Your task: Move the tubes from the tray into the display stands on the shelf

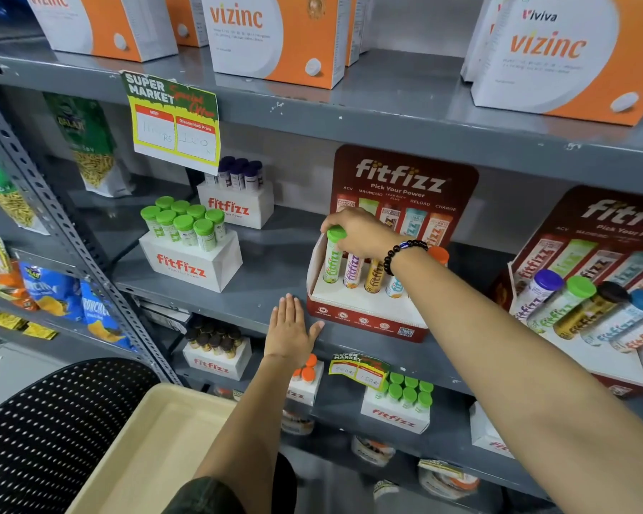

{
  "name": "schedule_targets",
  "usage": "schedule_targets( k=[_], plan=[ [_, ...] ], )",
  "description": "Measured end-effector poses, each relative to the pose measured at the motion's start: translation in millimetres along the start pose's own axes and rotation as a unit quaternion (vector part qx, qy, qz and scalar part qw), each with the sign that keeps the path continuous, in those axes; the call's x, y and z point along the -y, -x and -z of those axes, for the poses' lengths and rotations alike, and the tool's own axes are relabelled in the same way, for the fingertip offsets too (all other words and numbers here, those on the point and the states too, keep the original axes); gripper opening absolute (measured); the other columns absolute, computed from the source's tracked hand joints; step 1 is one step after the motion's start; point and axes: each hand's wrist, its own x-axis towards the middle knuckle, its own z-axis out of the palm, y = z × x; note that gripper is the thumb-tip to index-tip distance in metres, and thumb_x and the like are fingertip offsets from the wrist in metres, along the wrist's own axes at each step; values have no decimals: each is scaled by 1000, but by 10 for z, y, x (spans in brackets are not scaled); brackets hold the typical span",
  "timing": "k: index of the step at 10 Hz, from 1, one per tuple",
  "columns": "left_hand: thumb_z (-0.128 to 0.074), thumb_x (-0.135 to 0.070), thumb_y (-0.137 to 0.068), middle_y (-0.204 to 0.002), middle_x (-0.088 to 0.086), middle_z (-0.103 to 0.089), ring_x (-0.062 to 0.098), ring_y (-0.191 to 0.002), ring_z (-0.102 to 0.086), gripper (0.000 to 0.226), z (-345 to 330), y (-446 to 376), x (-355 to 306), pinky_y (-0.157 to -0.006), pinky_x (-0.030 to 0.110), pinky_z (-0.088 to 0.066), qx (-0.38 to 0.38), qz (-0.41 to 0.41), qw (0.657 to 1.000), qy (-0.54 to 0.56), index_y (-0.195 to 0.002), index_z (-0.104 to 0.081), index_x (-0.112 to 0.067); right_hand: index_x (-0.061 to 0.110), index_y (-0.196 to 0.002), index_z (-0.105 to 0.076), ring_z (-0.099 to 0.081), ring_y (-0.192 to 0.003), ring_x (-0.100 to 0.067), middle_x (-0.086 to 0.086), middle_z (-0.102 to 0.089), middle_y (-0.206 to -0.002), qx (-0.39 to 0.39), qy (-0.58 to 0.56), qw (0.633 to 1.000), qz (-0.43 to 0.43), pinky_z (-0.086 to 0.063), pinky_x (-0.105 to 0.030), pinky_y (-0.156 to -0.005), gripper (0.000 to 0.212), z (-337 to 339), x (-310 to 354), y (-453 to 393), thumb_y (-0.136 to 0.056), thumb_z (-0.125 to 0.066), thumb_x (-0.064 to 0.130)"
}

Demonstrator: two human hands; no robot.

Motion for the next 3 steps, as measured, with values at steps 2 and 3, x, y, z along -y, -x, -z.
schedule_targets(
  k=[2,3],
  plan=[
    [-11,-56,-93,-157,11,12,26,-144,12,74,76,-5,-41,-118,38,3,25,11,1000,-7,-145,11,-8,21,-131,-49,-45,-125,-27,-10,-45,-138,-3,-4,1000,16,-39,-32,-101,52,-73,-43,7,-86,-52,-4],
    [-13,-55,-94,-157,13,11,26,-144,12,74,89,-13,-33,-117,38,3,36,12,999,8,-144,11,-7,20,-139,-39,-42,-131,-26,-9,-42,-145,-67,-37,997,23,-37,-38,-106,56,-107,-103,98,-87,-55,6]
  ],
)
